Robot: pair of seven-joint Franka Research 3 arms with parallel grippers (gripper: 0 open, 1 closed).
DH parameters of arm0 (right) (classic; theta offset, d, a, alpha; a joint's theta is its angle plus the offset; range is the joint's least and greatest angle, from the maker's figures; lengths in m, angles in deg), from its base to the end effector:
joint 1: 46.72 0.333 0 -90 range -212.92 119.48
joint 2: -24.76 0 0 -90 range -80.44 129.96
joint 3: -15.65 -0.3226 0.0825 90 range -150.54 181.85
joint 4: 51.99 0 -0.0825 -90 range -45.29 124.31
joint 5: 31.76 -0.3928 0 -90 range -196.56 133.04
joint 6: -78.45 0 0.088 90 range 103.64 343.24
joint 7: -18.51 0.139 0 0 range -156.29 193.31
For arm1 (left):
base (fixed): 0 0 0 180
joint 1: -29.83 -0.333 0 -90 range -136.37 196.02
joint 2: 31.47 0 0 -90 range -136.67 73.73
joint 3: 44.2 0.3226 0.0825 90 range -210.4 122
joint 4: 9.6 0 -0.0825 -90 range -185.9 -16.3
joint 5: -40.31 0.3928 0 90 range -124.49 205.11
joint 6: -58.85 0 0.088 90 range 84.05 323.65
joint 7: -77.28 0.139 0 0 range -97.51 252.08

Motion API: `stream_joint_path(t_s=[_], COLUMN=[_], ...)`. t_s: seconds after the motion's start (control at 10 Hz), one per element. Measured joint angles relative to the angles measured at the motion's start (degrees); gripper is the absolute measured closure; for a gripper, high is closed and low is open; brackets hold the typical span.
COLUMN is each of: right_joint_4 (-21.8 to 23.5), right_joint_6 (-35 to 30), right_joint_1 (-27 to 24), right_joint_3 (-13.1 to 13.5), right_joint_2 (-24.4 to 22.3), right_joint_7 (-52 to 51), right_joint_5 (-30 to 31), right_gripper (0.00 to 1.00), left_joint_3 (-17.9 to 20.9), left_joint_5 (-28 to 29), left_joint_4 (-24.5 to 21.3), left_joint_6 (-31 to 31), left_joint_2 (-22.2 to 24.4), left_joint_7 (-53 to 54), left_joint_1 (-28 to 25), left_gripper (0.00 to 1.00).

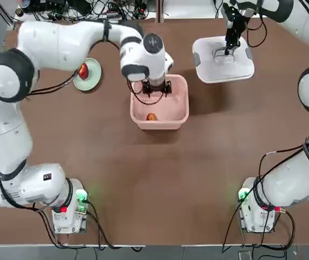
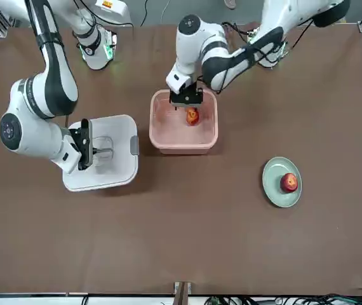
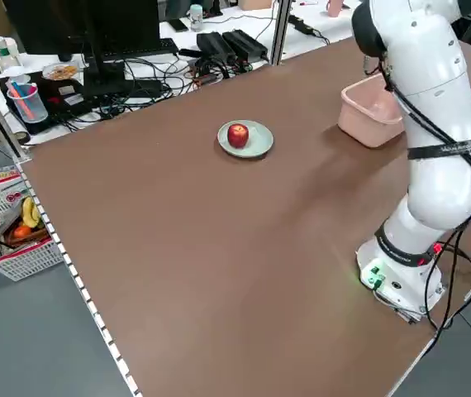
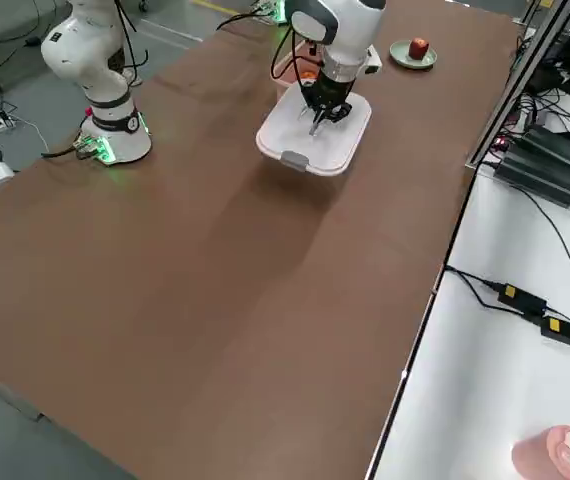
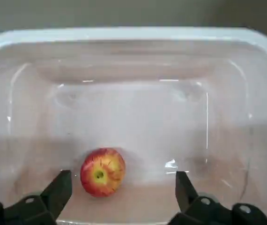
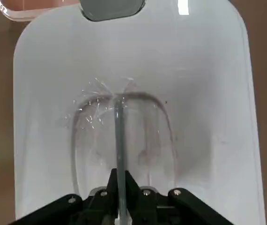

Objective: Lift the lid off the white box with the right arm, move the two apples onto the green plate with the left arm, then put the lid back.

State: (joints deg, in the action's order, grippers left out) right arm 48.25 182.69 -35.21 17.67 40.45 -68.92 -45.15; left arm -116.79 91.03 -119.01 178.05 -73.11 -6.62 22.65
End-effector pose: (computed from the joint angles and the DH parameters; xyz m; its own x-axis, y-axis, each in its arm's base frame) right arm 0.6024 0.1284 0.3724 -0.0185 0.9817 0.1895 0.9744 0.0602 -0.2166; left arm 0.3608 -0.5136 0.3060 0.9944 -0.0376 0.0985 -0.0423 -0.9980 0.0460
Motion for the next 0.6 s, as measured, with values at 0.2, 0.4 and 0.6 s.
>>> stream_joint_path(t_s=[0.2,0.4,0.6], right_joint_4=[0.0,0.01,0.01], right_joint_6=[-0.02,-0.03,-0.04], right_joint_1=[-0.01,-0.01,-0.01], right_joint_3=[-0.01,-0.01,-0.01], right_joint_2=[0.0,0.0,0.0], right_joint_7=[-0.01,-0.01,-0.01], right_joint_5=[0.0,0.0,-0.01], right_gripper=[0.94,0.94,0.94], left_joint_3=[2.46,5.02,5.91], left_joint_5=[3.55,5.59,5.67], left_joint_4=[-3.83,-6.8,-8.28], left_joint_6=[3.92,6.85,7.63], left_joint_2=[-0.4,-0.68,-1.3], left_joint_7=[-1.09,-2.04,-2.16], left_joint_1=[0.26,0.3,0.66], left_gripper=[0.03,0.03,0.03])
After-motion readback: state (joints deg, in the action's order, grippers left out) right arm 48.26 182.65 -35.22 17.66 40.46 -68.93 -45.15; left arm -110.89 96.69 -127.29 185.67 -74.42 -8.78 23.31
